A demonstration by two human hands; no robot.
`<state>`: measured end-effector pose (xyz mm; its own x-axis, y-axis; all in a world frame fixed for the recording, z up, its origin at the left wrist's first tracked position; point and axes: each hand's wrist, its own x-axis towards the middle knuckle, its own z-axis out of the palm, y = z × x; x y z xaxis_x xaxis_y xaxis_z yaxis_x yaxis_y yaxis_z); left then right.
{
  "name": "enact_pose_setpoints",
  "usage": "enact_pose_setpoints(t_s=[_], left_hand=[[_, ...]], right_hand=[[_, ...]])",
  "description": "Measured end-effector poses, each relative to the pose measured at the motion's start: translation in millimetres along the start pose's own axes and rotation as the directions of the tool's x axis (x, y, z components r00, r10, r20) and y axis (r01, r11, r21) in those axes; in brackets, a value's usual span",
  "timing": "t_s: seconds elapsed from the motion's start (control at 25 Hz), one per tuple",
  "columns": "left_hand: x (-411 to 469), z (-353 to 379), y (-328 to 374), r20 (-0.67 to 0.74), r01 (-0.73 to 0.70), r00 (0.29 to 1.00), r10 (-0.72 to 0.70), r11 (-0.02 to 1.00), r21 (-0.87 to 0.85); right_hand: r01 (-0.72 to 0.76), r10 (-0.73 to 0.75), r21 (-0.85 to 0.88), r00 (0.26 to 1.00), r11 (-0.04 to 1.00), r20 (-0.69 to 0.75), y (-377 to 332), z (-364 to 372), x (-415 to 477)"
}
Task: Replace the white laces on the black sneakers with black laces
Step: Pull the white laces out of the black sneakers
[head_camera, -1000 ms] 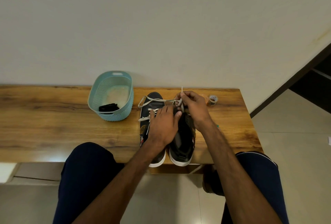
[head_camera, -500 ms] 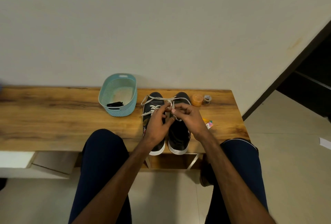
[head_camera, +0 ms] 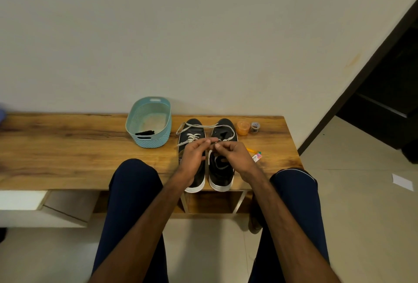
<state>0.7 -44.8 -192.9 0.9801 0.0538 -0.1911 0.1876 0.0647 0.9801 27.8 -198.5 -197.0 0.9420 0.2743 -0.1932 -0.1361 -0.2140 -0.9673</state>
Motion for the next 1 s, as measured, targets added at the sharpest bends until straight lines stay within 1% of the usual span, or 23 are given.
enact_pose_setpoints(t_s=[0.12,0.2,0.24,0.28,0.36,0.4,0.48,0.52,0.56,0.6,0.64,0.72,0.76,0.8,0.84,0.88,0.96,1.0], left_hand=[[0.2,2.6,0.2,-0.018,-0.010,1.000,0.010,1.000,-0.001],[0.7,2.7,1.1,-0.039,-0.051,0.998,0.052,0.998,0.029],[0.7,2.0,2.1,-0.030,-0.095,0.995,0.097,0.993,0.076],[0.8,0.8,2.6,-0.002,-0.154,0.988,0.156,0.975,0.159],[2.0,-1.4,2.5,0.076,-0.264,0.964,0.254,0.886,0.381],[2.8,-1.9,1.1,0.103,-0.290,0.956,0.273,0.846,0.447],[1.1,-1.2,0.8,0.091,-0.307,0.949,0.302,0.821,0.481],[-0.4,-1.6,1.4,0.069,-0.323,0.939,0.336,0.799,0.506],[-2.5,-2.7,2.9,0.064,-0.350,0.921,0.384,0.745,0.567],[-4.6,-4.8,5.3,0.098,-0.382,0.897,0.431,0.645,0.662],[-6.1,-7.7,7.4,0.168,-0.415,0.870,0.464,0.504,0.758],[-9.9,-11.4,10.4,0.326,-0.444,0.835,0.442,0.195,0.874],[-12.1,-11.8,11.3,0.374,-0.445,0.832,0.410,0.091,0.891],[-13.9,-12.3,10.7,0.399,-0.454,0.824,0.403,0.048,0.890],[-15.7,-13.0,9.6,0.418,-0.481,0.813,0.405,0.063,0.874],[-16.8,-14.5,7.7,0.413,-0.513,0.806,0.424,0.153,0.844],[-17.0,-17.0,1.8,0.354,-0.521,0.842,0.407,0.442,0.730],[-14.8,-17.8,-1.9,0.340,-0.507,0.861,0.379,0.572,0.645]], right_hand=[[0.048,-0.044,0.065,0.997,0.997,-0.069,-4.1,3.4,-2.2],[0.042,-0.033,0.145,0.997,0.989,-0.067,-7.3,5.7,-3.5],[0.026,-0.018,0.195,0.999,0.980,-0.039,-9.3,6.3,-4.0],[0.007,-0.007,0.242,1.000,0.970,0.002,-11.5,6.5,-5.0],[-0.020,-0.008,0.338,0.997,0.941,0.082,-14.9,6.4,-7.2],[-0.028,-0.012,0.380,0.995,0.925,0.104,-15.9,5.6,-8.1],[-0.061,0.011,0.426,0.993,0.903,0.118,-18.6,3.4,-11.3],[-0.088,0.038,0.423,0.991,0.902,0.125,-19.3,2.7,-13.2],[-0.119,0.066,0.395,0.987,0.911,0.144,-20.0,2.2,-15.5],[-0.146,0.096,0.327,0.982,0.934,0.164,-19.2,1.7,-17.5],[-0.177,0.135,0.232,0.973,0.956,0.188,-18.2,1.0,-20.5],[-0.212,0.194,0.051,0.953,0.976,0.234,-15.9,0.9,-26.4],[-0.210,0.205,-0.010,0.941,0.978,0.271,-14.6,0.8,-28.6],[-0.203,0.206,-0.045,0.928,0.978,0.310,-13.3,0.7,-30.8],[-0.193,0.198,-0.052,0.916,0.980,0.348,-12.9,0.2,-32.6],[-0.184,0.184,-0.036,0.907,0.982,0.379,-13.9,0.0,-34.1],[-0.181,0.134,0.070,0.890,0.981,0.435,-15.5,-1.7,-33.6],[-0.184,0.091,0.158,0.878,0.970,0.469,-17.0,-3.3,-32.9]])
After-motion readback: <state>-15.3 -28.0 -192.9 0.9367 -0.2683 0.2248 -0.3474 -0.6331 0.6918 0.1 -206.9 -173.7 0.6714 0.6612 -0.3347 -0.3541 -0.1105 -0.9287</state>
